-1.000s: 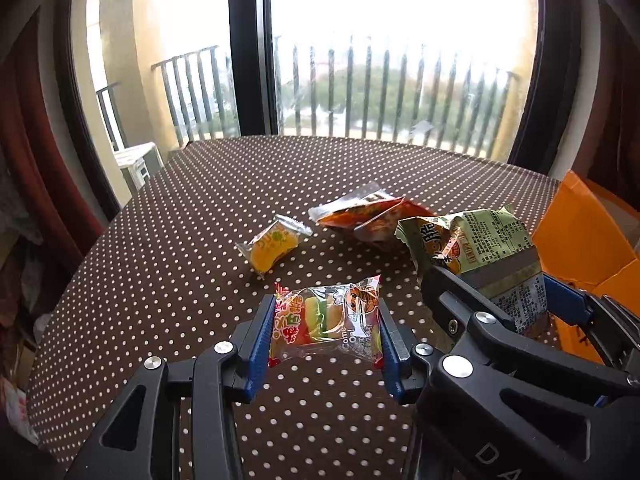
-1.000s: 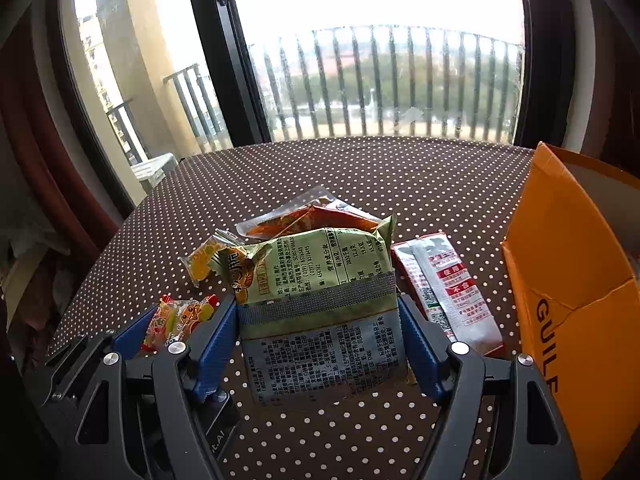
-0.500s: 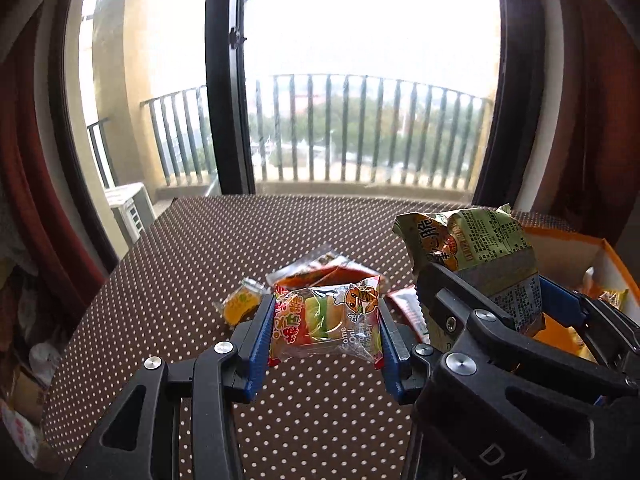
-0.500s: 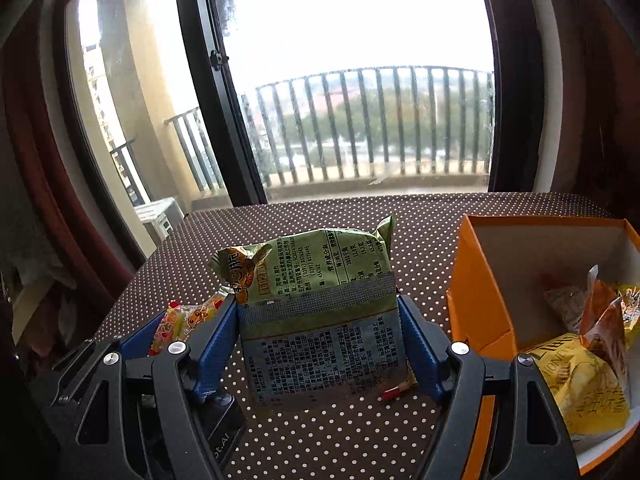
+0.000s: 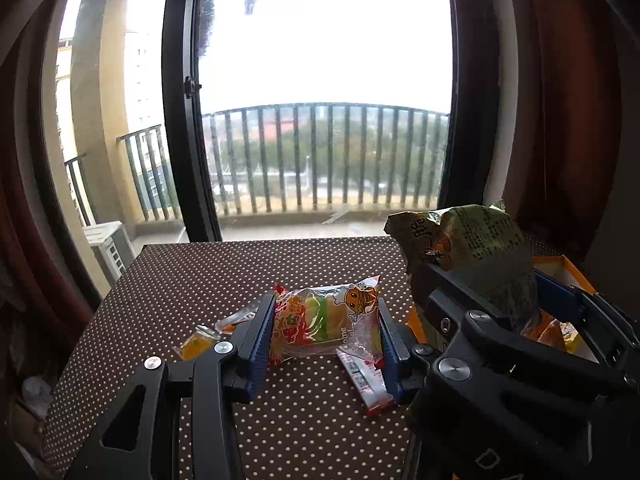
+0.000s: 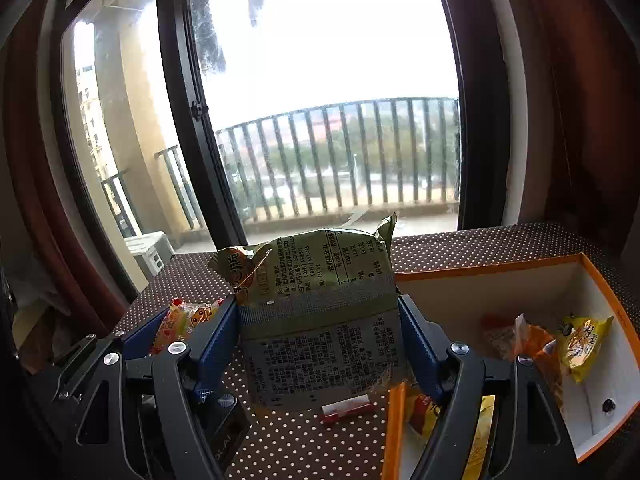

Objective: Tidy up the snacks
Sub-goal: 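Lift and carry the noodle pack and gummy pack over the box with both tools, then lower both tools into the box and open them to release the packs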

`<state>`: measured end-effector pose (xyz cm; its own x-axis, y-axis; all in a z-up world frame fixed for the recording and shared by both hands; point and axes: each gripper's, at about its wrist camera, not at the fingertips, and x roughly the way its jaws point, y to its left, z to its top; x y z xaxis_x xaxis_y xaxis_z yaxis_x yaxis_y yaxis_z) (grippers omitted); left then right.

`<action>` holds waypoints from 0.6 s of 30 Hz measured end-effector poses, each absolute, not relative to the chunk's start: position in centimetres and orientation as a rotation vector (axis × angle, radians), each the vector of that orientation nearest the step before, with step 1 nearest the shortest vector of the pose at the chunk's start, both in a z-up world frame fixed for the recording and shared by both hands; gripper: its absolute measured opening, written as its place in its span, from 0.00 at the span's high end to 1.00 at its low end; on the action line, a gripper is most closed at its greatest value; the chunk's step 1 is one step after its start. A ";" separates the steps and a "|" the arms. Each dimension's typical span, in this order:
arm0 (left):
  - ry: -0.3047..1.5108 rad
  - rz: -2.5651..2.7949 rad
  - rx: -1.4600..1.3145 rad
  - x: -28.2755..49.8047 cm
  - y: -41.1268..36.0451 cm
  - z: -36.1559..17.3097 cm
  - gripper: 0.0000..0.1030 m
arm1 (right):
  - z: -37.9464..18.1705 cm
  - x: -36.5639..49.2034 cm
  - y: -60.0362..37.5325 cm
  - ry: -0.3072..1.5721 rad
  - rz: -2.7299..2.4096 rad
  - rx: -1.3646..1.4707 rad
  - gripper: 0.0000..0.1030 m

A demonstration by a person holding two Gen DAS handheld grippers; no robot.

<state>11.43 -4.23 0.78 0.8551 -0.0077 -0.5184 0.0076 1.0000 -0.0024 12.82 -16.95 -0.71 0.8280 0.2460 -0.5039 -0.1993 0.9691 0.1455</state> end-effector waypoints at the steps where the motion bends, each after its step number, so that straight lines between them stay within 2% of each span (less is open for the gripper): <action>1: 0.544 -0.016 0.001 11.5 -4.6 0.9 0.54 | -0.5 12.6 -17.2 0.540 0.232 0.088 0.24; 18: 0.559 -0.200 0.080 14.4 -11.3 0.2 0.54 | -0.8 12.3 -24.0 0.509 0.091 0.144 0.24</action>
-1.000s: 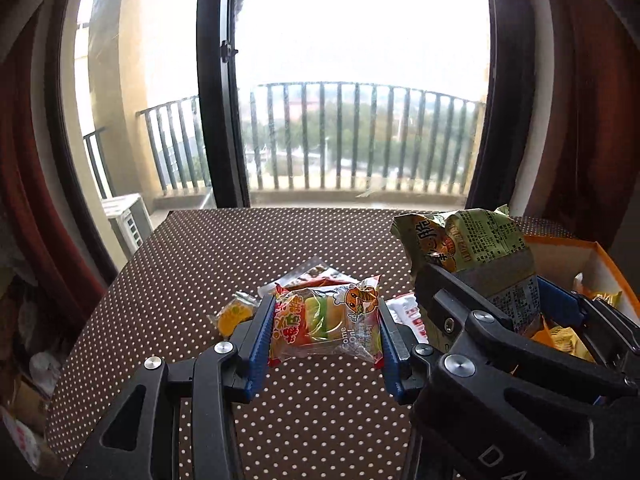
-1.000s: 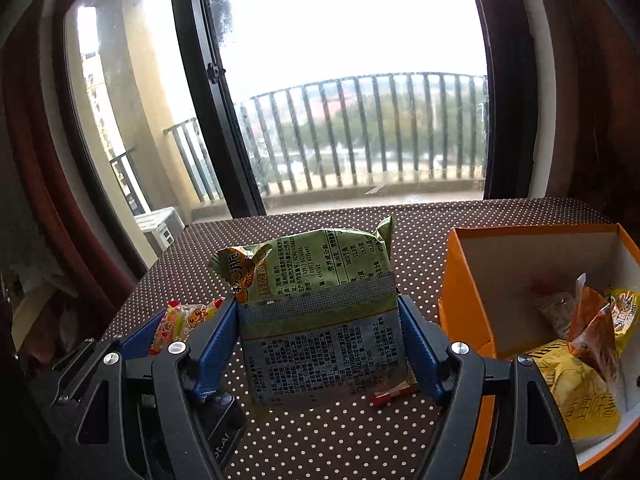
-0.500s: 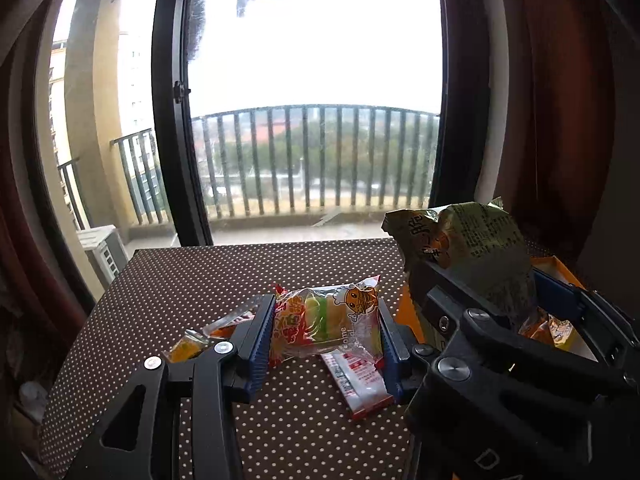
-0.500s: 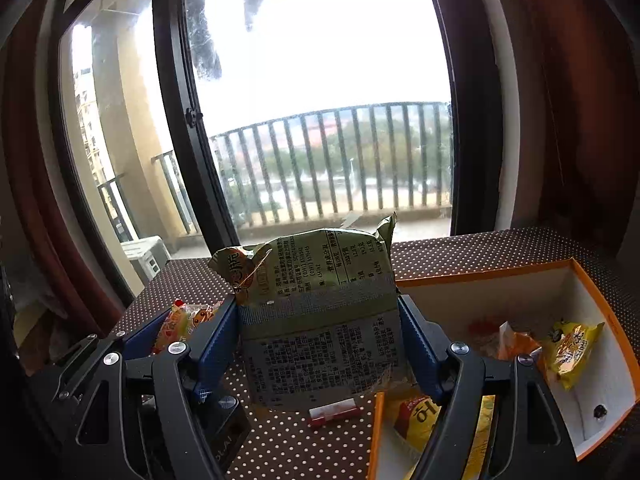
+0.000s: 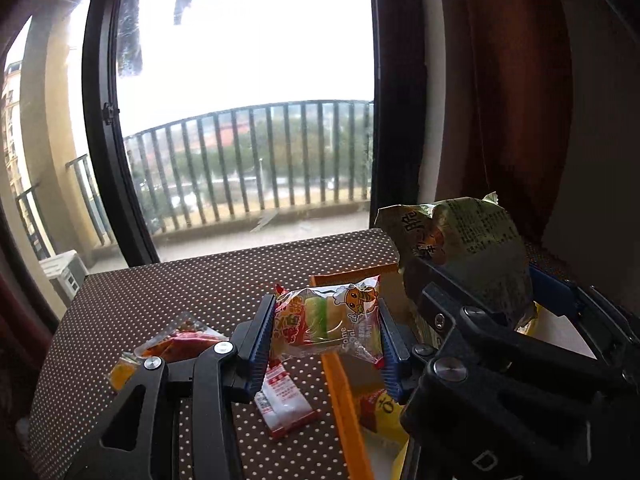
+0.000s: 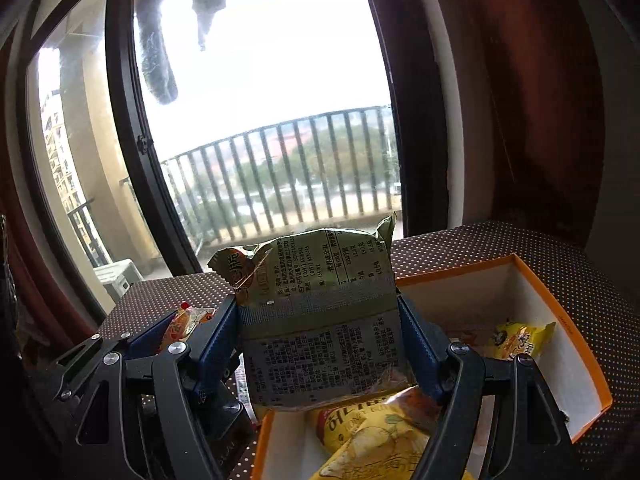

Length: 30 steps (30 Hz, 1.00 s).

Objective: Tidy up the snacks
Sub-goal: 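Lower both tools into the box and open them to release the packs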

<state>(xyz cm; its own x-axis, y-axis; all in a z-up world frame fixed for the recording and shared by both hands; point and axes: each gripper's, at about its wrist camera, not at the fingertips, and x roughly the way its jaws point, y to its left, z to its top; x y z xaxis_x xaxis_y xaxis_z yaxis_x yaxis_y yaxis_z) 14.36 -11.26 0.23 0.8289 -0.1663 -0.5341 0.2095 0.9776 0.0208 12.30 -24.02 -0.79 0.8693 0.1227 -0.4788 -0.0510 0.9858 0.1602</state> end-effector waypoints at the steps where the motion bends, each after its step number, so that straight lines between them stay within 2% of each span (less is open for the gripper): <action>1: 0.562 -0.212 0.086 14.8 -11.8 0.1 0.54 | -0.8 12.4 -24.3 0.510 0.078 0.146 0.24; 14: 0.605 -0.313 0.192 18.5 -17.3 -2.2 0.53 | -2.4 14.1 -28.0 0.556 -0.079 0.203 0.24; 19: 0.698 -0.360 0.196 19.7 -17.9 -4.0 0.47 | -3.4 15.4 -28.4 0.597 -0.103 0.219 0.24; 26: 0.751 -0.377 0.261 19.2 -19.0 -5.6 0.21 | -4.8 15.7 -29.0 0.653 -0.127 0.246 0.24; 30: 0.750 -0.360 0.286 18.4 -19.4 -5.9 0.18 | -5.2 15.6 -29.1 0.666 -0.131 0.255 0.24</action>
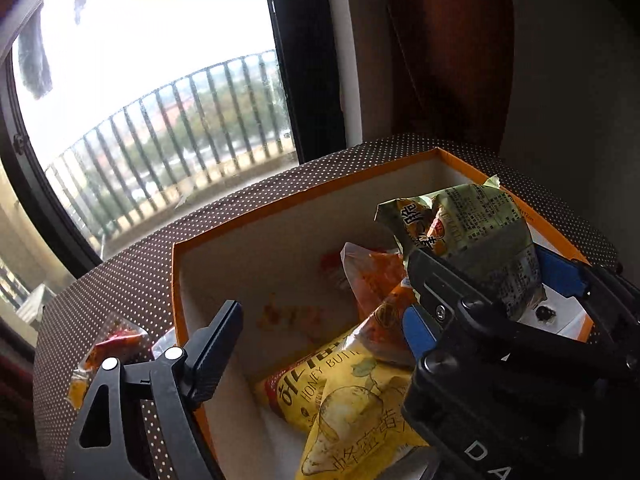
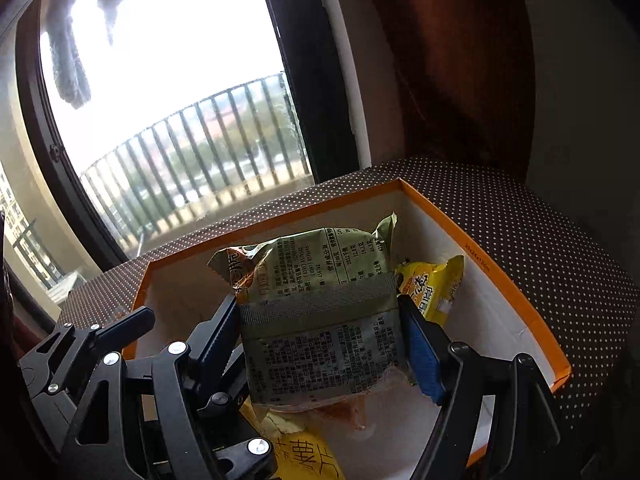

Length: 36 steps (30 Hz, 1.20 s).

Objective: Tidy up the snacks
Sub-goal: 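Lower both tools into the box and open them to release the packs, then withdraw both open tools from the box back over the table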

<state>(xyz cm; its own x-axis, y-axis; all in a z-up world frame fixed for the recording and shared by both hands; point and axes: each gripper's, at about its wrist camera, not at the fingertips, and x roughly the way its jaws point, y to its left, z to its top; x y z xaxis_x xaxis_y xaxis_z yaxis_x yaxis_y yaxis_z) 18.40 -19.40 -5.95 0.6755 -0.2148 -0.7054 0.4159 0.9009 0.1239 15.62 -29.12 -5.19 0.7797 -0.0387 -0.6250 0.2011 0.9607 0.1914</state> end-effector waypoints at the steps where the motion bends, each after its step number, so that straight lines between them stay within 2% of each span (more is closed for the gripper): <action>1: 0.758 -0.363 0.291 18.2 -19.6 -6.2 0.18 | -5.4 15.6 -29.1 0.671 -0.133 0.260 0.24; 10: 0.745 -0.384 0.328 16.4 -21.2 -6.3 0.17 | -6.5 15.8 -30.4 0.726 -0.164 0.304 0.21; 14: 0.782 -0.416 0.306 15.9 -21.7 -6.1 0.17 | -6.0 15.5 -31.0 0.729 -0.199 0.307 0.10; 36: 0.692 -0.410 0.216 12.3 -18.1 -3.3 0.16 | -4.6 10.6 -31.4 0.659 -0.198 0.251 0.07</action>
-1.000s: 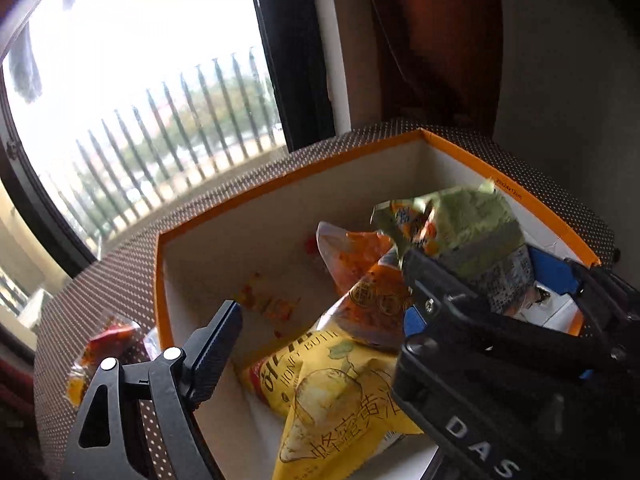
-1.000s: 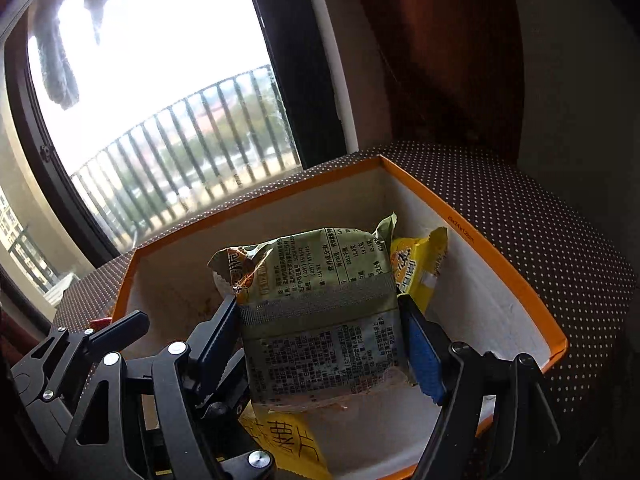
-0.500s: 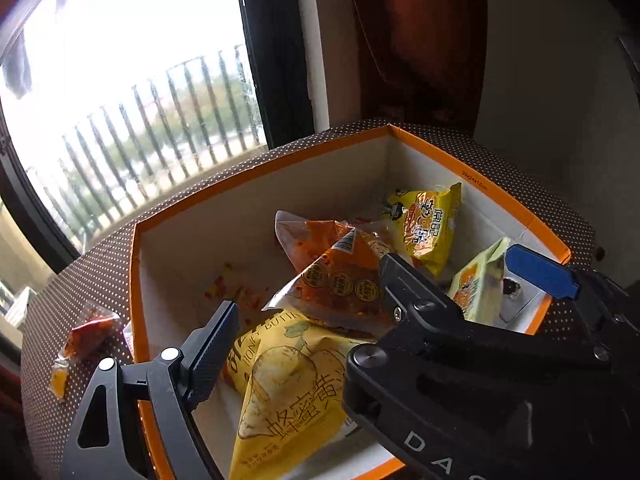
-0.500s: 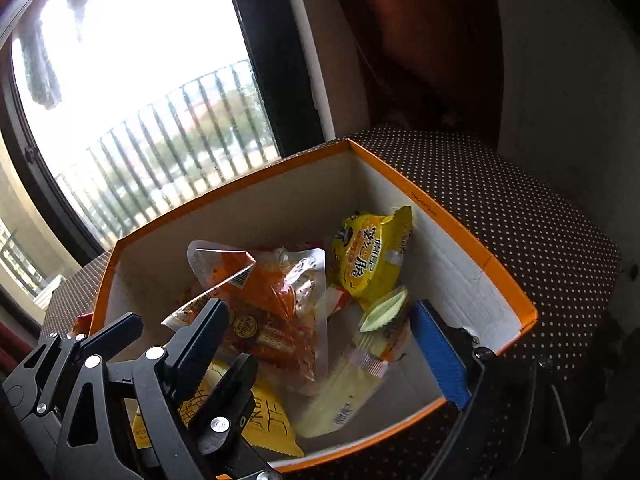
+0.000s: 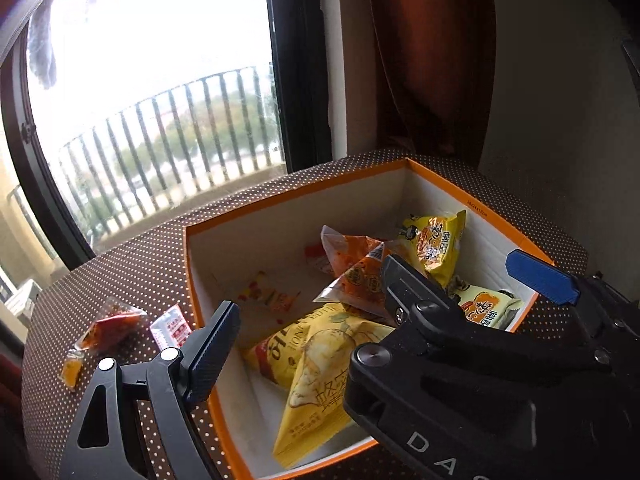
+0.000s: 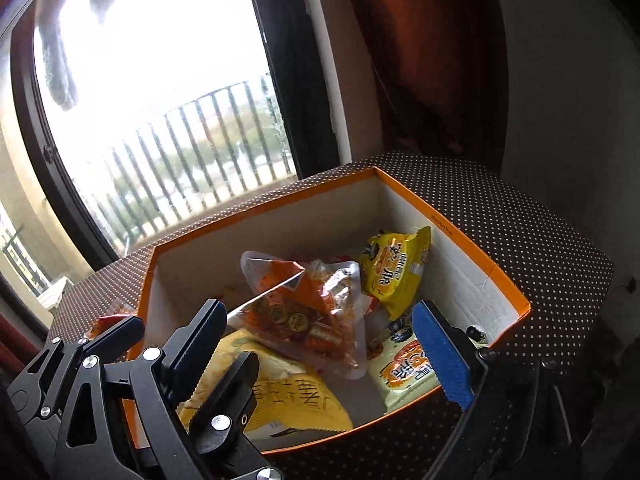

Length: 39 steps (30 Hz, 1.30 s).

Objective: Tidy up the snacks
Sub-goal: 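Withdraw both open tools from the box back over the table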

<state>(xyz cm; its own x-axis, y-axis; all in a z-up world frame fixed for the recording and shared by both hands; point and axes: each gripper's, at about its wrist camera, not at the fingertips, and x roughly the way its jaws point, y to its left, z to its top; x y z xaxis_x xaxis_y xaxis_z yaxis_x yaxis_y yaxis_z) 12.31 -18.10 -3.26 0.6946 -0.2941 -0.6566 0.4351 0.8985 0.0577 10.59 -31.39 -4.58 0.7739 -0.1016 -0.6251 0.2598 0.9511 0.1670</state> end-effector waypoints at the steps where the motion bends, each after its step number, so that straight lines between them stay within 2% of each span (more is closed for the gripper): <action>1: 0.683 -0.408 0.212 12.1 -17.8 -3.1 0.16 | -4.4 10.5 -31.1 0.655 -0.195 0.247 0.07; 22: 0.569 -0.355 0.094 9.2 -11.6 -1.7 0.16 | -1.5 7.7 -25.3 0.552 -0.127 0.112 0.07; 39: 0.522 -0.176 0.000 7.2 -4.3 -3.3 0.16 | -2.5 7.1 -18.2 0.519 0.045 0.046 0.07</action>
<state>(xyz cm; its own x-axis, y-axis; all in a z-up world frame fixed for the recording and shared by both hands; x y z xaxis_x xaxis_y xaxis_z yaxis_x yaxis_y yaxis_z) 7.24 -4.30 -3.27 0.8522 -0.1669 -0.4959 0.1670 0.9850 -0.0447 7.14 -18.15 -2.55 0.8675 0.0548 -0.4945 -0.0313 0.9980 0.0557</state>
